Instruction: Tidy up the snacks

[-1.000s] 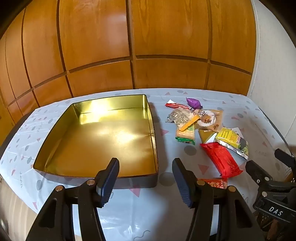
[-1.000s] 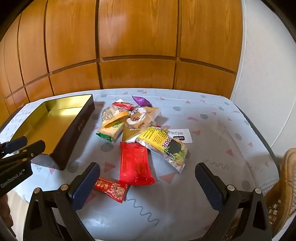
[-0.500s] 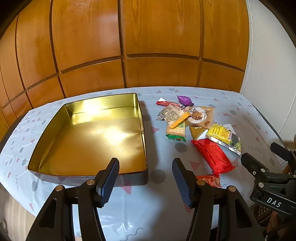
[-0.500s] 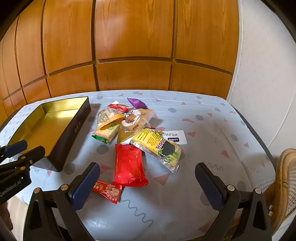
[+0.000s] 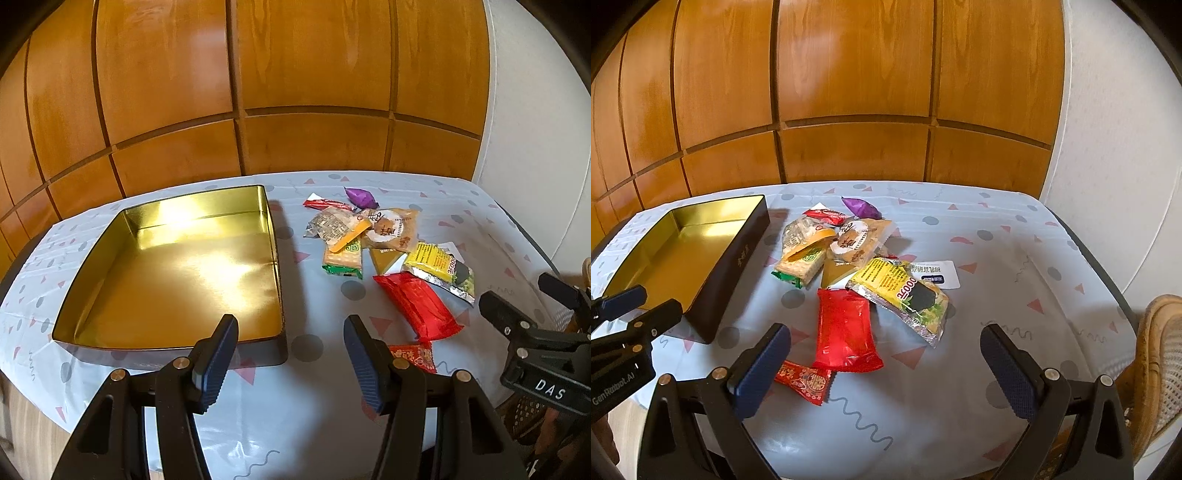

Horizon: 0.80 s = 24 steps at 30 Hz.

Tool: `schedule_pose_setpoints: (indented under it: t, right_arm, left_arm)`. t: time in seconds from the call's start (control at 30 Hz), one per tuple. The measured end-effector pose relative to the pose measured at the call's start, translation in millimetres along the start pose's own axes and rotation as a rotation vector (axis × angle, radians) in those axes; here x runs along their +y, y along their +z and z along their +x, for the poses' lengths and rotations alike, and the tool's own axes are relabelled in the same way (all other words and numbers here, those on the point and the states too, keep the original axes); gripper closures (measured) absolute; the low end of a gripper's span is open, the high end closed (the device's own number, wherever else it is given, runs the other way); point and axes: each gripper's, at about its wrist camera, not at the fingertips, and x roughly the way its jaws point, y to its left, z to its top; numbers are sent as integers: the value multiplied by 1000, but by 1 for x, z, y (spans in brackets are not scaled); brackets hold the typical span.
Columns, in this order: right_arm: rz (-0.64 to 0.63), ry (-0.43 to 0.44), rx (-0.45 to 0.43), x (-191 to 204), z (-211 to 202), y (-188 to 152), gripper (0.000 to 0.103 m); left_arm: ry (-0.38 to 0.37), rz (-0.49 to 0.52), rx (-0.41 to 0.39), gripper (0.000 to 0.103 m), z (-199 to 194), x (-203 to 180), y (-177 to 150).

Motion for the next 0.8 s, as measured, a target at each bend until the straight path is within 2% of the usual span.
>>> schedule_pose_setpoints:
  t: [0.8]
  right_arm:
    - [28,-13,7,-10,1,-2,0]
  left_arm:
    - [-31,48,9,43,1,-13,-4]
